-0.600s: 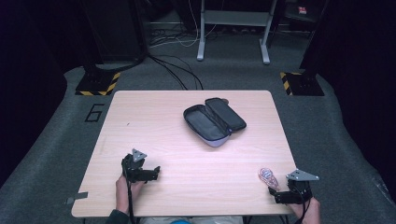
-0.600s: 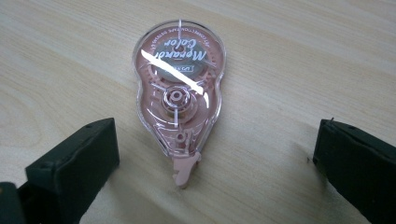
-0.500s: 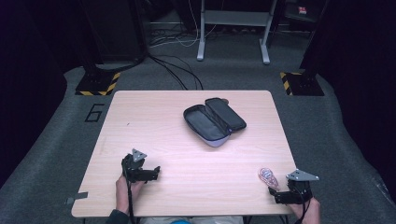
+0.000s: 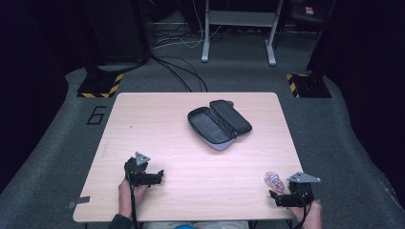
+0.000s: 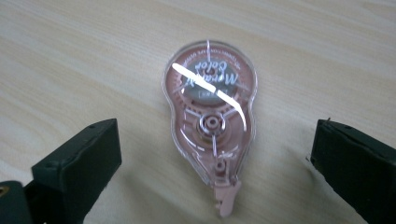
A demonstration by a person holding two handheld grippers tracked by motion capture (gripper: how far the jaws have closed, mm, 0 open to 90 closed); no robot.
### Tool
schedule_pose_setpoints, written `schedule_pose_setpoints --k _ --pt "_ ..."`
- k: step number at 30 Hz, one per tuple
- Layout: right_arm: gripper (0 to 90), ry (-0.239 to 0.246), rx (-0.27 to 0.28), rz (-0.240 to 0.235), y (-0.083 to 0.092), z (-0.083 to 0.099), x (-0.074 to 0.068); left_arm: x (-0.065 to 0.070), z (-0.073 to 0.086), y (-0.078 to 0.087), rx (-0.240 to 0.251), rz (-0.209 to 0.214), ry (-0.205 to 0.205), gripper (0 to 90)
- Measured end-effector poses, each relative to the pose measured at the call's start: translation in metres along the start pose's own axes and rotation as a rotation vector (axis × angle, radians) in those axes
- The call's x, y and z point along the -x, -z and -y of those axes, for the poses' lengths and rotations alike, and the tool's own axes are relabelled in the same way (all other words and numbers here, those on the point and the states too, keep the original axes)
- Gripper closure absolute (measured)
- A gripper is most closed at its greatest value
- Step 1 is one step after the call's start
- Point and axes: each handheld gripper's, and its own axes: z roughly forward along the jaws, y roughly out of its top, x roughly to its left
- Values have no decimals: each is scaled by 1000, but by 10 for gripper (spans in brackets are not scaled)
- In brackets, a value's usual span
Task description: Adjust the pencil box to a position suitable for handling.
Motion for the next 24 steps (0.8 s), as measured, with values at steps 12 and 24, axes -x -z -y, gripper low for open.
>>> schedule_pose_setpoints --k 12,24 --pt "242 25 -12 11 -10 -16 -9 0 0 0 -1 1 2 17" --pt "494 18 38 25 -5 -6 -9 0 0 0 -1 1 1 18"
